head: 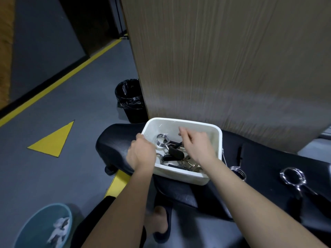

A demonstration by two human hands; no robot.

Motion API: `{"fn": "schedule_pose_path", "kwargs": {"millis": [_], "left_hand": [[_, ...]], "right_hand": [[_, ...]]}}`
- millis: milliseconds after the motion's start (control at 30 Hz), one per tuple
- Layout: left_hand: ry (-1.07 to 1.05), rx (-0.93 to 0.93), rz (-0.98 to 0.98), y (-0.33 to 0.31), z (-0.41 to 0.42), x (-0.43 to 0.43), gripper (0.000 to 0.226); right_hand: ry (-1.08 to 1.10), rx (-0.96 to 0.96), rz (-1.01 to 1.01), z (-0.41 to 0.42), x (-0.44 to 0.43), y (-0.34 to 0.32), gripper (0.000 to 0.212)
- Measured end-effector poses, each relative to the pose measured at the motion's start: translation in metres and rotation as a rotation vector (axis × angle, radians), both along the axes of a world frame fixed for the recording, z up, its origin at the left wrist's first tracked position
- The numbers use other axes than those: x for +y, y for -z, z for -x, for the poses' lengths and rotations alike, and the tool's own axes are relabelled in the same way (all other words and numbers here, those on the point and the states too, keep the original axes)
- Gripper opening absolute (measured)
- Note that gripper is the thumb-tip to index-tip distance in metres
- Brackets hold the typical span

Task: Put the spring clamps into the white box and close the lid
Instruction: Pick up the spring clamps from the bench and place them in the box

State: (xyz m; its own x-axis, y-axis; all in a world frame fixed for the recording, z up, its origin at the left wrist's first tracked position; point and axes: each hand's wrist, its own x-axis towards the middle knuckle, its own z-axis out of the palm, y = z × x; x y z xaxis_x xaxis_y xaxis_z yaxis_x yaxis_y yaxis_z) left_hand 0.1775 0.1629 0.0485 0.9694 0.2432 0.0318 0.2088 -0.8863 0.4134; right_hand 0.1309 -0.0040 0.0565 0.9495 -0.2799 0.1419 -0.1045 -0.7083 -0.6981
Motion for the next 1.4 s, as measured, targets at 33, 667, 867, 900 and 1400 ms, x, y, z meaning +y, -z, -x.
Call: {"fn": "schedule_pose_path", "kwargs": {"millis": [33,667,867,900,1400], "left_hand": [[0.005,-0.004,-0.006,0.001,0.000,0.000,0.029],[0.013,-0.019,-0.097,0.007,-0.003,-0.003,0.032],[0.008,-0.018,-0.063,0.002,-0.002,-0.002,0.035],[0.004,-0.017,-0.056,0.002,-0.001,-0.002,0.035],[-0.003,-0.031,0.083,-0.004,0.003,0.003,0.036]], "right_hand": [[0.028,-0.079,-0.108,0.006,-0.004,-0.008,0.056],[0.122,0.483,0.662,0.087,-0.161,0.097,0.042],[0.255,0.387,0.612,0.104,-0.159,0.102,0.031],[0.276,0.400,0.534,0.106,-0.153,0.102,0.031],[-0.070,-0.064,0.047,0.025,-0.059,-0.077,0.025]]}}
